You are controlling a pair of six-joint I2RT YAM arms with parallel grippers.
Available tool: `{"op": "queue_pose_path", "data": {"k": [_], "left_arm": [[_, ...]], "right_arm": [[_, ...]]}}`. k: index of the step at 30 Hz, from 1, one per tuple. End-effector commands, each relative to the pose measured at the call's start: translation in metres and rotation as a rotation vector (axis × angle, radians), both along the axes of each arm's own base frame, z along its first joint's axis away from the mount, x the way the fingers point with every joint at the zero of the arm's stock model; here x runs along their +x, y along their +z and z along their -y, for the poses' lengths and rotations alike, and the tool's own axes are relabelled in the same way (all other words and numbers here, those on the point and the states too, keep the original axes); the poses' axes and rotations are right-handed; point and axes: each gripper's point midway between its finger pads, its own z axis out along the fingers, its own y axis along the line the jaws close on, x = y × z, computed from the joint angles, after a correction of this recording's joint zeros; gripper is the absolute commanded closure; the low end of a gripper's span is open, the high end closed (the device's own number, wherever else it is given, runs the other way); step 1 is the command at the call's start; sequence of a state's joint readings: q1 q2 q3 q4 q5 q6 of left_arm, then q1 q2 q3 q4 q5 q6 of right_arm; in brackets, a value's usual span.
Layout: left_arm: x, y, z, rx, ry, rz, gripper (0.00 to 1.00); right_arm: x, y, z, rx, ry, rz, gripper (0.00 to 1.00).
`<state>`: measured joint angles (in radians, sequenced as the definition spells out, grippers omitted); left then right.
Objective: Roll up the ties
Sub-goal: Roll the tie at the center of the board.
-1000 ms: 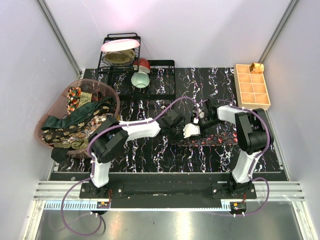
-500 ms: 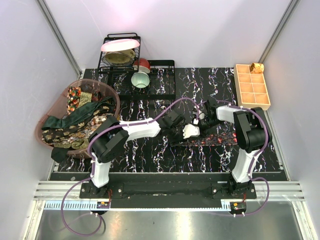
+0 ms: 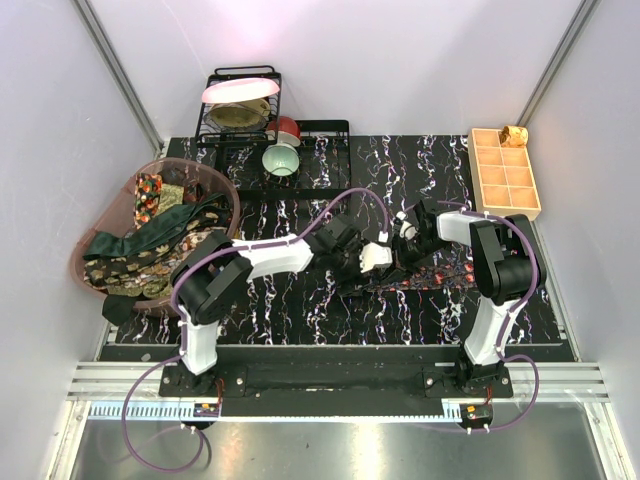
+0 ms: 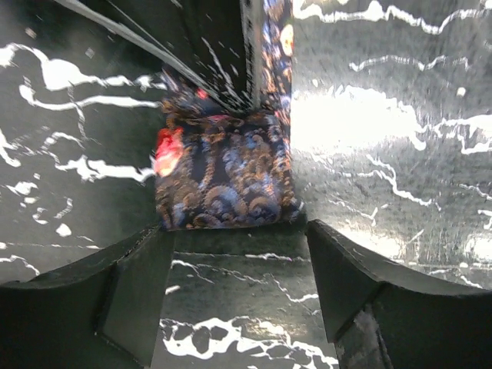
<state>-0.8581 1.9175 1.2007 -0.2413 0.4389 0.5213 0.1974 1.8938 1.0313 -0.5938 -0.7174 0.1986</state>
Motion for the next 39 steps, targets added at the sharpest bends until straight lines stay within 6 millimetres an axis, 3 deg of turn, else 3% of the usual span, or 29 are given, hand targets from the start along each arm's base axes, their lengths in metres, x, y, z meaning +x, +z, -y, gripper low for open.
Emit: {"op": "queue_pose_path", "data": {"k": [1,14,17,21,25,26,28,32,39], "left_arm": [[0.007,0.036,0.030,-0.177,-0.031,0.025,0.26],[0.009,0.016,0.051,-0.202,-0.035,-0.043,0.25],[0.010,0.011,0.055,-0.184,-0.029,-0.046,0.33],[0.008,0.003,0.049,-0.148,-0.017,-0.063,0.57],[0.003,-0.003,0.038,-0.116,-0.019,-0.062,0.68],[0.002,-0.004,0.035,-0.106,-0.020,-0.058,0.68],[0.002,-0.007,0.029,-0.085,-0.018,-0.044,0.70],[0.003,-0.009,0.022,-0.065,-0.003,-0.027,0.71],[0.007,-0.013,0.017,-0.047,0.028,-0.024,0.71]], "right_arm": [[0.002,-0.017,0.013,-0.091,-0.005,0.006,1.00],[0.000,-0.016,0.012,-0.075,0.002,-0.004,1.00],[-0.001,-0.014,0.009,-0.054,0.006,-0.006,1.00],[0.000,-0.009,0.007,-0.038,0.015,0.000,1.00],[0.001,-0.001,0.005,-0.014,0.029,-0.001,1.00],[0.001,0.003,0.004,-0.001,0.033,-0.001,0.97],[0.008,0.020,0.004,0.044,0.022,0.013,0.82],[0.016,0.042,0.012,0.076,0.002,0.042,0.78],[0.002,0.011,0.022,-0.003,0.024,-0.015,0.85]]}}
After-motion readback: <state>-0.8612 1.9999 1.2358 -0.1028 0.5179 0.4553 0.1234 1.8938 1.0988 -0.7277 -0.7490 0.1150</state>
